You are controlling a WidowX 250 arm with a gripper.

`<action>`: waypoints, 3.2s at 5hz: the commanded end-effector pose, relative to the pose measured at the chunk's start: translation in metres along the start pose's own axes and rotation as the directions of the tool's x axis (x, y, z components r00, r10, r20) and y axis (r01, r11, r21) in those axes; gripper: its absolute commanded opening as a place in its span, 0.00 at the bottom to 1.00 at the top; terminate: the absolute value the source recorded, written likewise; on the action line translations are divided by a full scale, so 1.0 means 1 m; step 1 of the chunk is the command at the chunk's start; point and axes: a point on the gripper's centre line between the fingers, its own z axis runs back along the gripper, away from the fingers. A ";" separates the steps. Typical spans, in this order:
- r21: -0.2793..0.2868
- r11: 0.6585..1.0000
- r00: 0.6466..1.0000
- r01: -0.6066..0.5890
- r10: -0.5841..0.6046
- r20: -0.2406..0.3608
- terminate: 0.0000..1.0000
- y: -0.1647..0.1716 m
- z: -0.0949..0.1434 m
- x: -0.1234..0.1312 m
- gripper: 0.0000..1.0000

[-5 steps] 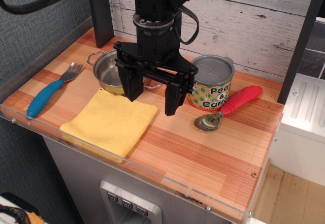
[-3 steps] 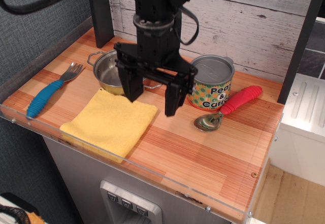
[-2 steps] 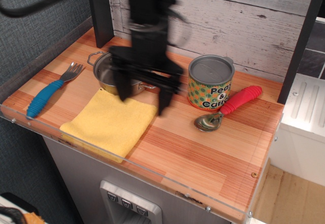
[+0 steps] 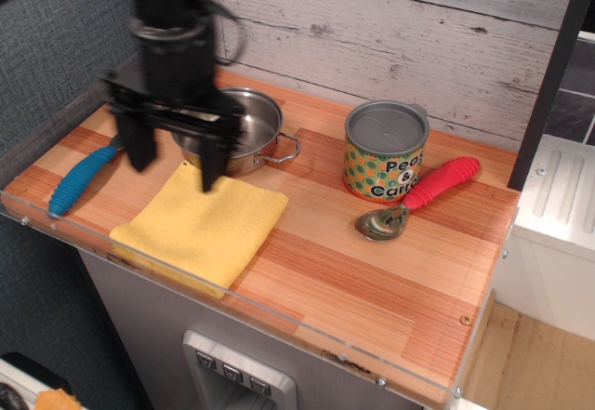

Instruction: Move the fork next to the spoon on an angle

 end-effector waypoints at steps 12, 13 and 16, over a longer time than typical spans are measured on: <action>0.045 0.997 0.991 -0.065 0.059 0.121 0.00 0.113 -0.042 0.022 0.00; 0.041 0.988 0.982 -0.152 0.146 0.122 0.00 0.107 -0.026 0.013 0.00; -0.031 0.737 0.735 -0.676 0.676 0.050 0.00 0.039 0.003 -0.014 0.00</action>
